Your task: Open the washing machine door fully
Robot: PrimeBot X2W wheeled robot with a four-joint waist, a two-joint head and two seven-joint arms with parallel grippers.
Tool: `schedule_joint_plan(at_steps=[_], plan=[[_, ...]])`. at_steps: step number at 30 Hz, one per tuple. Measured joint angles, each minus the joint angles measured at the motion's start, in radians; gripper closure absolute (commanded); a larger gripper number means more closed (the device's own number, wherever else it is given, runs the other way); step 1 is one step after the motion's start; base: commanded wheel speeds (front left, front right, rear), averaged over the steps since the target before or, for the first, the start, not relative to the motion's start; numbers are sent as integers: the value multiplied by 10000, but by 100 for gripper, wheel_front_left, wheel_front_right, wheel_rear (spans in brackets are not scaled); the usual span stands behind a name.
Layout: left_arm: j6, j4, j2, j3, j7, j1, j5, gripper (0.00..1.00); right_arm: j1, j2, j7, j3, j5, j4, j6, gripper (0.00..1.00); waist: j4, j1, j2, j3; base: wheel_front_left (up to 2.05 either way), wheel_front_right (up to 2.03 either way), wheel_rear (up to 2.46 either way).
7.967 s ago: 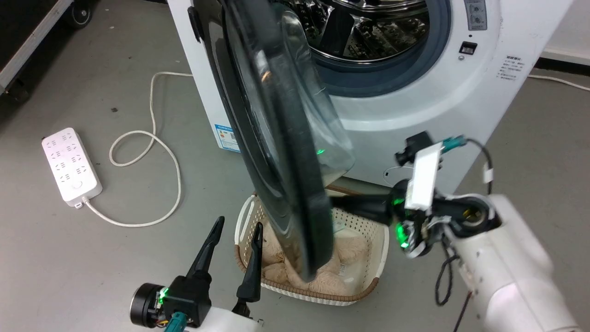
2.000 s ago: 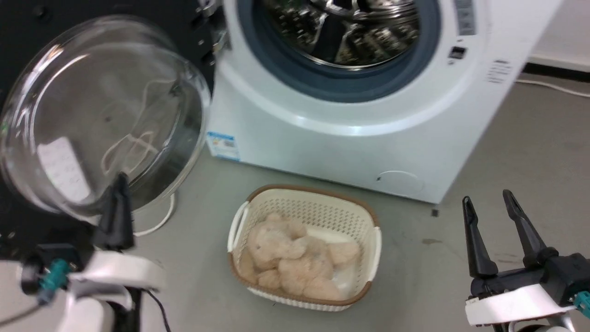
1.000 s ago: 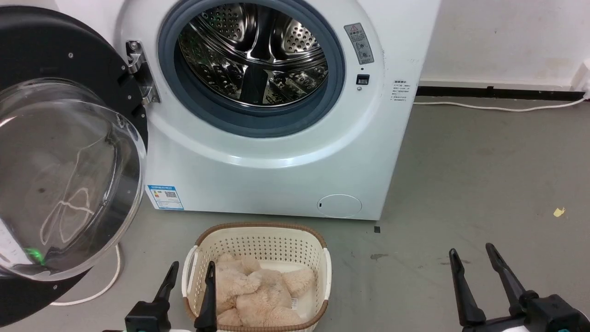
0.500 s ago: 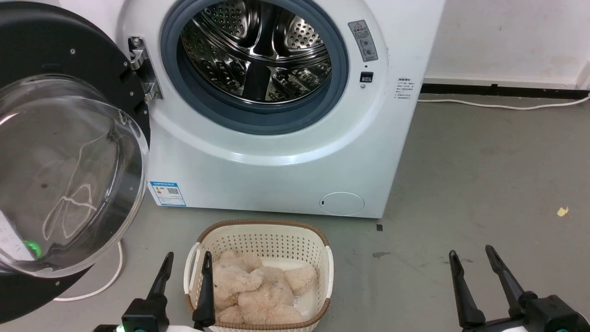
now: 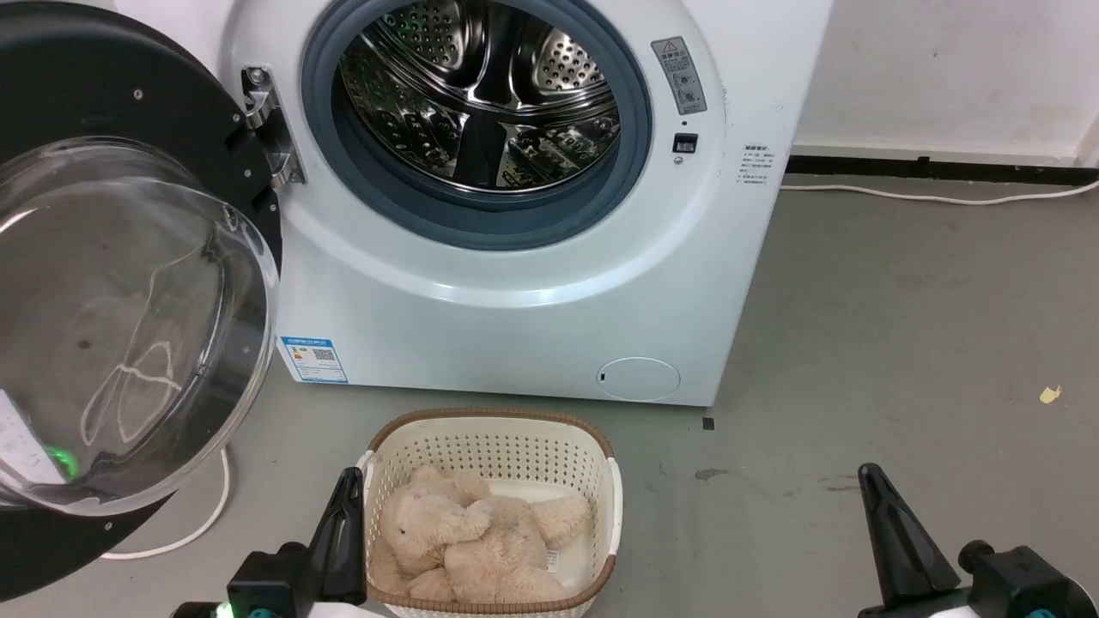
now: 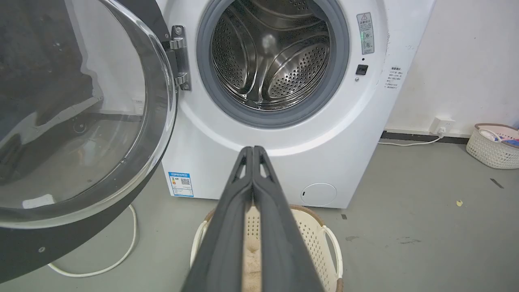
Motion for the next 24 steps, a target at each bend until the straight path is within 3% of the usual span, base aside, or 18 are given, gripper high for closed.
schedule_joint_plan(at_steps=[24], plan=[[-510, -19, -391, 568, 493, -50, 619, 100, -121, 0, 500, 2, -180, -2, 0, 100, 7, 0, 0, 9, 0, 0, 0]])
